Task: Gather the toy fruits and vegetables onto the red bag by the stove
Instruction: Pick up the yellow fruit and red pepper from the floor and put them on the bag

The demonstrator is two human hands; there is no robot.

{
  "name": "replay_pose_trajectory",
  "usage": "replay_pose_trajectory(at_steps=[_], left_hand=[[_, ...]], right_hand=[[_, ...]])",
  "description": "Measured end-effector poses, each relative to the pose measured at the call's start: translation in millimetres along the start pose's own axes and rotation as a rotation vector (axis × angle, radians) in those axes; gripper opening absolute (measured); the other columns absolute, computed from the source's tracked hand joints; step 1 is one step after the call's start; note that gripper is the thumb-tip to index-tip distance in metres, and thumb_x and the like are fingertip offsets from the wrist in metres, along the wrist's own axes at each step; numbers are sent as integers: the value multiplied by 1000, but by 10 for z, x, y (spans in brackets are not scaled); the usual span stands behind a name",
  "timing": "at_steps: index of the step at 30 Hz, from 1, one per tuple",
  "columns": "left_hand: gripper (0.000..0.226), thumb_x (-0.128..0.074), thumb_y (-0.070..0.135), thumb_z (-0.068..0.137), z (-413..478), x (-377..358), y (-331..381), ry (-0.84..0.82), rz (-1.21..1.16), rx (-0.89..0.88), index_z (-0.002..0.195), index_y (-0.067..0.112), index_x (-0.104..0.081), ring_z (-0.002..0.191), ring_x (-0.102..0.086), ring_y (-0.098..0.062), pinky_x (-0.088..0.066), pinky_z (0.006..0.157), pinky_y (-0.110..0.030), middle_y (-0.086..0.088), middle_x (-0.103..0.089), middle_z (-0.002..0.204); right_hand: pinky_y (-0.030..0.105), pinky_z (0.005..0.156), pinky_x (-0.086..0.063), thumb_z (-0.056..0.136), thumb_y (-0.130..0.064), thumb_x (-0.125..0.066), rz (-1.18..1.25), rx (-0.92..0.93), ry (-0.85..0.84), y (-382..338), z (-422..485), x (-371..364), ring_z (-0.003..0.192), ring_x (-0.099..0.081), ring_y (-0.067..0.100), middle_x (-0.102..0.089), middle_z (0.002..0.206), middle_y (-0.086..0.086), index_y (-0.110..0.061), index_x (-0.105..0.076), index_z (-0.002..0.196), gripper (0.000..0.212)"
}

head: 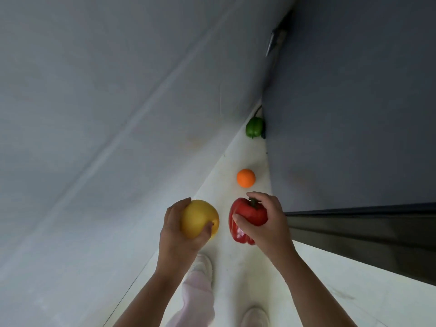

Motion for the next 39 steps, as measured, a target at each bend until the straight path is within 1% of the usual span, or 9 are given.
replay_pose_trajectory(at_steps=[4, 6, 9, 14, 19, 22, 28, 32, 39], left_hand=[[55, -62, 52, 52, -437, 440, 593, 57, -79, 24, 102, 49, -42, 97, -48, 12, -39, 71, -9, 27, -48, 107], [54, -62, 53, 52, -668, 655, 877, 96, -88, 21, 103, 47, -43, 97, -49, 10, -41, 72, -13, 26, -49, 108], [55, -78, 26, 66, -996, 928, 1228, 152, -109, 45, 111, 35, -48, 96, -51, -6, -45, 77, -25, 14, -53, 112], [55, -76, 12, 71, -1421, 1209, 1855, 162, -157, -6, 116, 28, -50, 98, -51, -7, -41, 70, -15, 10, -53, 116], [57, -75, 33, 65, -1571, 1425, 2396, 66, -164, -136, 115, 33, -47, 98, -51, -4, -45, 75, -24, 20, -50, 112], [62, -63, 53, 56, -1655, 1610, 2686, 12, -141, -223, 113, 39, -45, 99, -48, 6, -45, 75, -24, 28, -46, 110], [58, -57, 58, 52, -2008, 1871, 3090, -149, -178, -378, 107, 44, -46, 100, -44, 17, -43, 66, -5, 25, -48, 113], [60, -60, 55, 54, -2193, 1947, 3354, -251, -194, -493, 111, 40, -47, 103, -47, 11, -42, 72, -3, 21, -49, 115], [61, -59, 60, 51, -2685, 1768, 3935, -480, -277, -548, 108, 39, -50, 99, -51, 6, -42, 66, -4, 19, -50, 115]], right_hand=[[15, 79, -45, 61, -32, -77, 57, 81, 50, -746, -398, 409, 100, -49, -4, -52, 108, -9, -37, -55, 104, 49], [19, 80, -47, 61, -33, -79, 66, 102, 75, -1078, -609, 607, 101, -48, -5, -51, 108, -10, -40, -54, 103, 49], [16, 78, -46, 65, -27, -80, 59, 129, 111, -1524, -923, 898, 100, -50, -1, -50, 109, -9, -39, -53, 106, 50], [0, 65, -43, 67, -30, -78, 48, 155, 173, -2134, -1441, 1283, 98, -49, 2, -46, 108, -19, -35, -50, 113, 54], [-2, 67, -40, 67, -32, -79, 97, 185, 296, -2570, -1924, 1598, 98, -44, -15, -46, 108, -24, -48, -48, 100, 48], [-1, 67, -41, 68, -27, -78, 107, 163, 374, -2773, -2223, 1771, 96, -49, -4, -44, 107, -27, -49, -47, 100, 49], [16, 68, -49, 64, -26, -81, 128, 195, 546, -3121, -2858, 2048, 97, -51, 3, -48, 107, -22, -47, -47, 102, 55], [34, 63, -56, 54, -51, -69, 150, 194, 688, -3300, -3297, 2336, 100, -50, -1, -50, 105, -25, -49, -52, 104, 54], [17, 44, -50, 65, -7, -79, 217, 167, 870, -3434, -4155, 2810, 96, -52, 10, -54, 109, -7, -42, -54, 102, 57]])
Point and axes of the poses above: each hand's wrist, its own z-axis towards the middle knuckle, its own x-axis out of the back of the hand, y = z × x, the point moved 9 cm from there along z, towards the middle knuckle
